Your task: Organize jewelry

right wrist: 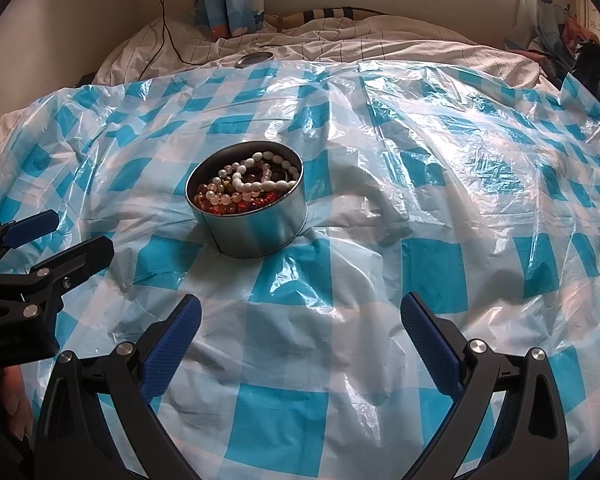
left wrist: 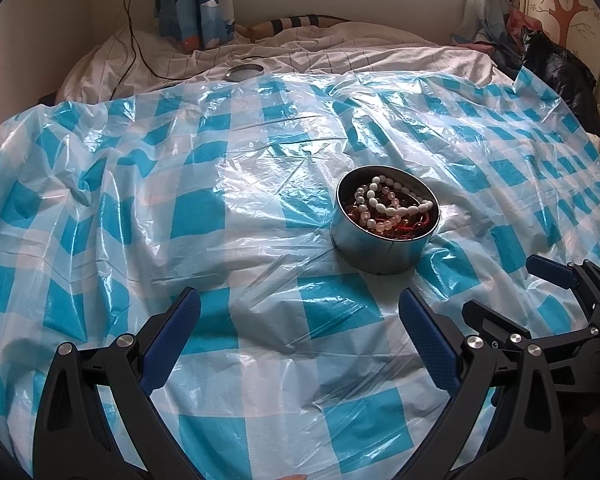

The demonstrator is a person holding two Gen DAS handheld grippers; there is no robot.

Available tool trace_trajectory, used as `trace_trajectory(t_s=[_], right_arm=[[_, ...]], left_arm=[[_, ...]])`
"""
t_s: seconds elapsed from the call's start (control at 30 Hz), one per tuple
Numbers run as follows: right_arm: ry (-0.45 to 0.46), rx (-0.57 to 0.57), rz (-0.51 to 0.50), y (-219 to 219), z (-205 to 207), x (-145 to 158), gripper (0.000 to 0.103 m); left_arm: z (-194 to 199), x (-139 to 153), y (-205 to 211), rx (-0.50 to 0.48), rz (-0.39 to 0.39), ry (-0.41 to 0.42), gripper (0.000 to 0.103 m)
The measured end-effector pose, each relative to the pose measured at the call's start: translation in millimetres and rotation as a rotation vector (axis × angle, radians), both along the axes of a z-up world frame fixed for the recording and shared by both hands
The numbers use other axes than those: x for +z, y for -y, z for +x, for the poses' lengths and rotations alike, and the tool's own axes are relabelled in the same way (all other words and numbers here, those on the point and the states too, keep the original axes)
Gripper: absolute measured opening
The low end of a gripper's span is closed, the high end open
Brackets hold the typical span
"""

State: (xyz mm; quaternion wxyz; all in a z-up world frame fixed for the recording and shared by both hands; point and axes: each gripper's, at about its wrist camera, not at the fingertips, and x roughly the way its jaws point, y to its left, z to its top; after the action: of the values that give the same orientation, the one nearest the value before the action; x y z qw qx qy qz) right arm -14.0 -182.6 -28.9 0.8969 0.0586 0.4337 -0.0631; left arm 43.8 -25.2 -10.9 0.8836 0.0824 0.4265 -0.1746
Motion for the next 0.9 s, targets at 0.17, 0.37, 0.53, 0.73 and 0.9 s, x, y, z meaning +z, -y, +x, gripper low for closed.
trace_trajectory(t_s=[0.17, 0.37, 0.53, 0.73, 0.9], right_arm=[[0.000, 0.000, -0.001, -0.5, 0.2, -0.1, 0.096], [0.000, 0.000, -0.001, -0.8, 0.1, -0.2, 0.096], [0.000, 0.000, -0.001, -1.0, 0.1, -0.1, 0.096], [-0.001, 0.000, -0.001, -1.3, 0.2, -0.1, 0.096], [-0.004, 0.005, -0.003, -3.7, -0.2, -1.4, 0.096]], left_arm=[[0.5, -1.3, -1.2, 0.002, 0.003, 0.002, 0.095], [1.2, -1.9, -3.2, 0.002, 0.004, 0.003, 0.095], [0.7, -1.8, -2.2, 0.001, 0.006, 0.003, 0.095], [0.0, -1.4, -0.5, 0.001, 0.008, 0.003, 0.095], [0.3, -1.6, -1.1, 0.001, 0.009, 0.004, 0.095]])
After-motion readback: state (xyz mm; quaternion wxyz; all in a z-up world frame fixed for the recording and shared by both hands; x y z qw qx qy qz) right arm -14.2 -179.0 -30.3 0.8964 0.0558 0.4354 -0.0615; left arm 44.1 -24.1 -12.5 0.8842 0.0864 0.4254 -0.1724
